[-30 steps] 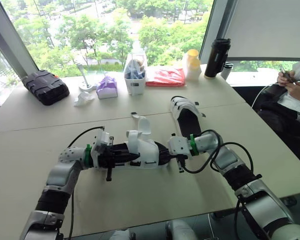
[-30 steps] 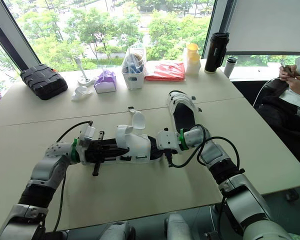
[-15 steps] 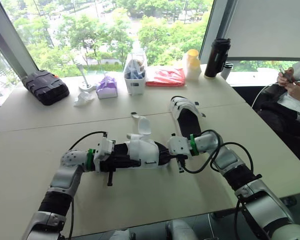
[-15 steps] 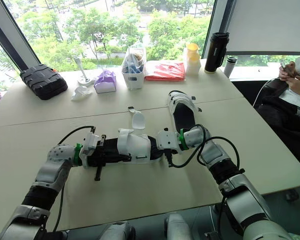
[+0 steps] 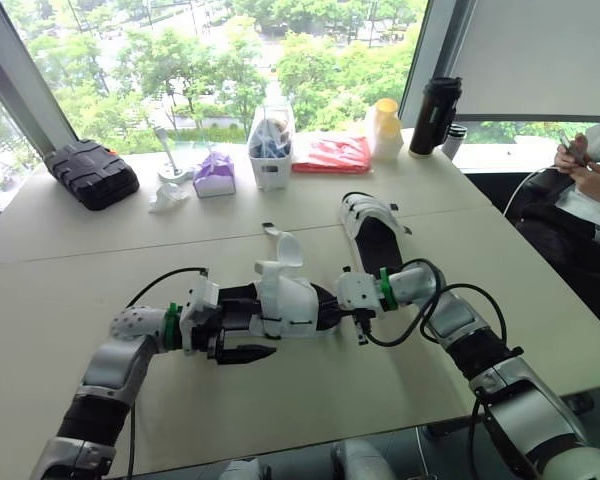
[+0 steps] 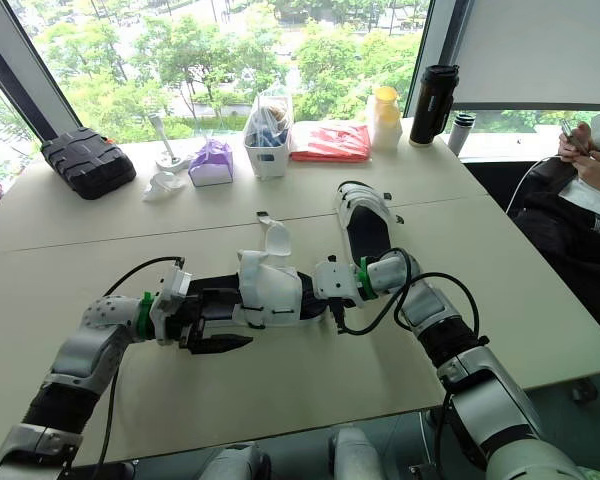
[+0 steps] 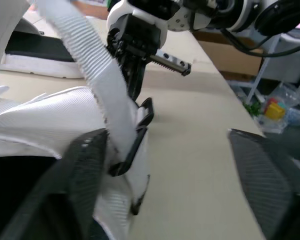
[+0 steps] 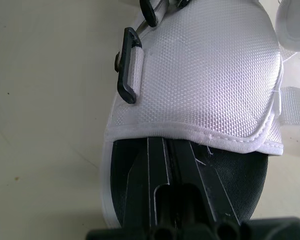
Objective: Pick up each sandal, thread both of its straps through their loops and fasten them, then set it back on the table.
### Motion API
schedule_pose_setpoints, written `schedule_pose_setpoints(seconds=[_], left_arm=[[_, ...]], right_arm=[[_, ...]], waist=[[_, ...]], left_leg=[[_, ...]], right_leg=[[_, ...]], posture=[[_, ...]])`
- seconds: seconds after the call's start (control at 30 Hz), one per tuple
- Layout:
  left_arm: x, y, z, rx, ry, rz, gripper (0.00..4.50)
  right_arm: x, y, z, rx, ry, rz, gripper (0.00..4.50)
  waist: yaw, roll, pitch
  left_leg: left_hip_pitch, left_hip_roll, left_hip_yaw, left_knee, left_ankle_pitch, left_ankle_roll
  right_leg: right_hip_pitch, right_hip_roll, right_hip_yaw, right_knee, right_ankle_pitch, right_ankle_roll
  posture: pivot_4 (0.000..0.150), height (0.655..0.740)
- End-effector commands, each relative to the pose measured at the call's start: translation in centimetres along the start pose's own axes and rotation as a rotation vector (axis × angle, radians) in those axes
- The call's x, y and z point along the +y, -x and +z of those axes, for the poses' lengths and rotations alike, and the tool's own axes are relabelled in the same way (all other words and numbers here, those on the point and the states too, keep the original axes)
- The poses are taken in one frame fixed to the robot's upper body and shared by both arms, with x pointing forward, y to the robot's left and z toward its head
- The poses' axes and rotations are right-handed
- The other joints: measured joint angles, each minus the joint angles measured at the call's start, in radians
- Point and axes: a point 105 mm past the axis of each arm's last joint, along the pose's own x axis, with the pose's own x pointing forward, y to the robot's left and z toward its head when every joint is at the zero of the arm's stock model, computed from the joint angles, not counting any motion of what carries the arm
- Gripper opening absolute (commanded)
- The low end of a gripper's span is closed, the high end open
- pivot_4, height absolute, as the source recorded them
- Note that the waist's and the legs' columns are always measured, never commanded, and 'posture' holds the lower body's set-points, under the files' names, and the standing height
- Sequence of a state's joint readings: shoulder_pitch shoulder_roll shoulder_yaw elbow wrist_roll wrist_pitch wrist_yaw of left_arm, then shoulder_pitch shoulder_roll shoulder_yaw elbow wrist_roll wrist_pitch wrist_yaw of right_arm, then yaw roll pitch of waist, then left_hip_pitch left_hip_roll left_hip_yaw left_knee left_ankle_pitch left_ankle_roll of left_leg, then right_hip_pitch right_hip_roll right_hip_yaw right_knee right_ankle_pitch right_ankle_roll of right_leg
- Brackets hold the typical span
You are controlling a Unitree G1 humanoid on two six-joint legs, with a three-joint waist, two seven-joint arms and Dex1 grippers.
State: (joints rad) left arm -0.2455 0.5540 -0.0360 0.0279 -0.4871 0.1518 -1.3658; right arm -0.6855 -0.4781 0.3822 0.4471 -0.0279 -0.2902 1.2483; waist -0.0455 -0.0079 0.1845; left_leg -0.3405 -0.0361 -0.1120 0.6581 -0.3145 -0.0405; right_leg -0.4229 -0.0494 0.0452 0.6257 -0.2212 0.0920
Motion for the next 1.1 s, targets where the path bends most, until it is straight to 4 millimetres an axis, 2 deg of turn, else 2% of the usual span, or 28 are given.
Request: schedule_pose_setpoints(seconds=[0.03, 0.2, 0.4, 0.67, 1.1], left_arm=[[-1.0, 1.2, 1.8, -0.042, -0.021, 0.046, 4.46], [-2.4, 2.2, 0.6, -0.025, 0.039, 0.102, 4.46], [-3.1, 2.1, -1.3, -0.008, 0.081, 0.128, 4.46], [-1.9, 0.8, -2.5, -0.021, 0.085, 0.173, 4.46], [-2.7, -1.4, -3.2, -0.017, 0.138, 0.111, 4.46]], right_arm=[[0.9, -0.2, -1.4, 0.063, -0.03, 0.037, 0.0], [1.0, -0.3, -1.4, 0.062, -0.03, 0.037, 0.0], [1.0, -0.3, -1.5, 0.064, -0.025, 0.041, 0.0], [0.9, -0.3, -1.5, 0.065, -0.024, 0.038, 0.0], [0.8, -0.2, -1.5, 0.069, -0.021, 0.037, 0.0]], waist=[[-0.002, 0.0, 0.0], [0.001, 0.0, 0.0], [0.0, 0.0, 0.0], [0.001, 0.0, 0.0], [0.003, 0.0, 0.0]], left_leg=[[0.0, 0.0, 0.0, 0.0, 0.0, 0.0], [0.001, 0.0, 0.0, -0.006, 0.0, 0.0], [0.001, 0.0, 0.001, -0.007, 0.0, 0.0], [0.001, 0.0, 0.001, -0.008, 0.0, 0.0], [0.001, 0.0, 0.001, -0.007, 0.0, 0.0]], right_leg=[[0.0, 0.0, 0.0, 0.0, 0.0, 0.0], [-0.001, 0.0, 0.0, -0.003, 0.0, -0.001], [-0.001, 0.0, 0.0, -0.006, 0.0, -0.002], [0.0, 0.0, 0.0, -0.007, 0.002, -0.005], [0.001, 0.0, 0.0, -0.008, 0.002, -0.004]], posture=[[0.15, 0.74], [0.15, 0.74], [0.15, 0.74], [0.15, 0.74], [0.15, 0.74]])
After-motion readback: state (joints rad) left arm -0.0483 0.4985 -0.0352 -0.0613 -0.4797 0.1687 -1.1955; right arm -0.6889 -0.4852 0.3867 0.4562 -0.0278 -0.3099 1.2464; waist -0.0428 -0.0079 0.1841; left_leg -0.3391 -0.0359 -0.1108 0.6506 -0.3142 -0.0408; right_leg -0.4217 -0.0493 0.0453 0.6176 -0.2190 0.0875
